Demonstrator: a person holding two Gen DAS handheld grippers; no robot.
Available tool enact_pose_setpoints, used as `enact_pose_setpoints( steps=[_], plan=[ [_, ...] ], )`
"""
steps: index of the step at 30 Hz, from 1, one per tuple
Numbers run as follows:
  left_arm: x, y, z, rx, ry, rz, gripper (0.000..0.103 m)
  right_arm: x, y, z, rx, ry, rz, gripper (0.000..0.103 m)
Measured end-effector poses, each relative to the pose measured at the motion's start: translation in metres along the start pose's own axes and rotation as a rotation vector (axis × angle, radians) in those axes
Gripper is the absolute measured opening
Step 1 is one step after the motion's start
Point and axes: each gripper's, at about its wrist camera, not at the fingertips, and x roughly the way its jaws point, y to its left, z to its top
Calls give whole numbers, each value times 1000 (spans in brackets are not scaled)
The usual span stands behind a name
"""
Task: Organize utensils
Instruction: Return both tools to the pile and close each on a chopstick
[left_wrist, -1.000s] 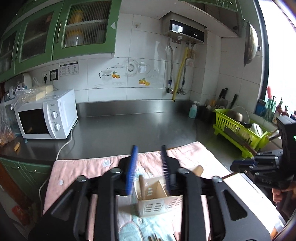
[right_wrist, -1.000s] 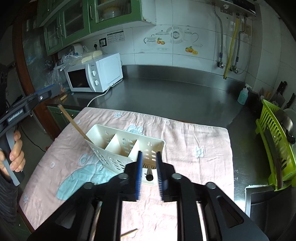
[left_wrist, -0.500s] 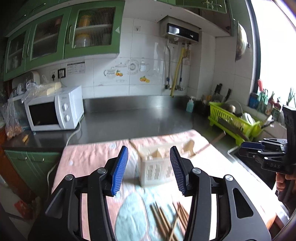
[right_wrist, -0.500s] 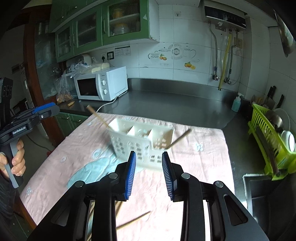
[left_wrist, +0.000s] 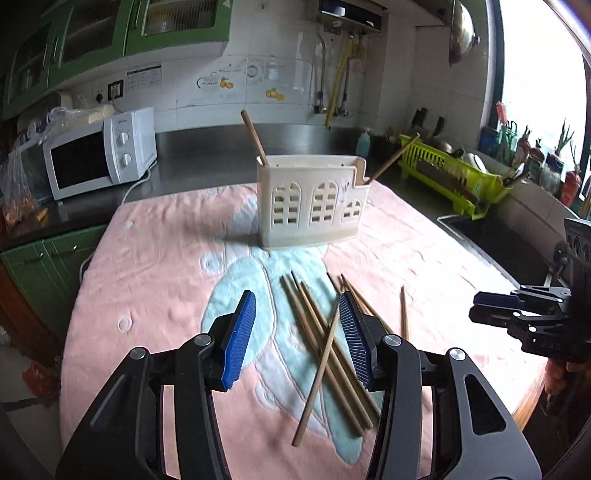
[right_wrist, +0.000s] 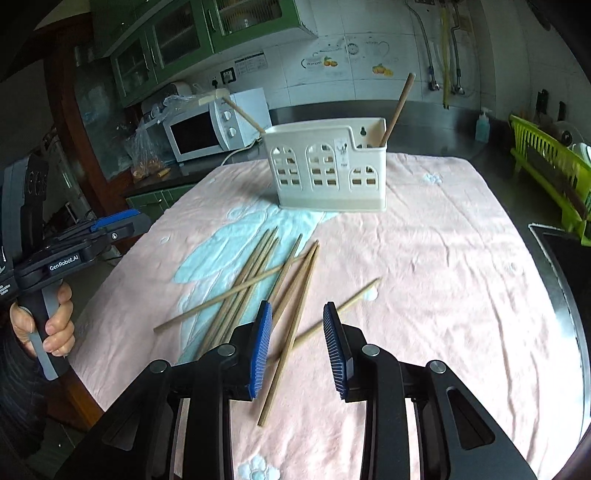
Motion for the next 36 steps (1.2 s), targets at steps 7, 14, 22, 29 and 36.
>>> enact_pose_setpoints(
  steps=[7,14,22,29,36],
  plan=[
    [14,-5,-41,7,81,-38,48,24,13,-43,46,64,-9,28],
    [28,-9,-63,44,136,-48,48,44,18,-60,88,112,-3,25],
    [40,-9,-74,56,170,-55,48,53,19,-62,100,131,-20,18],
    [50,-7,-82,51,193,-65,40,55,16,-62,111,138,-20,15],
    [53,-7,-84,50,200,-77,29,57,15,-61,117,140,-22,14]
  ],
)
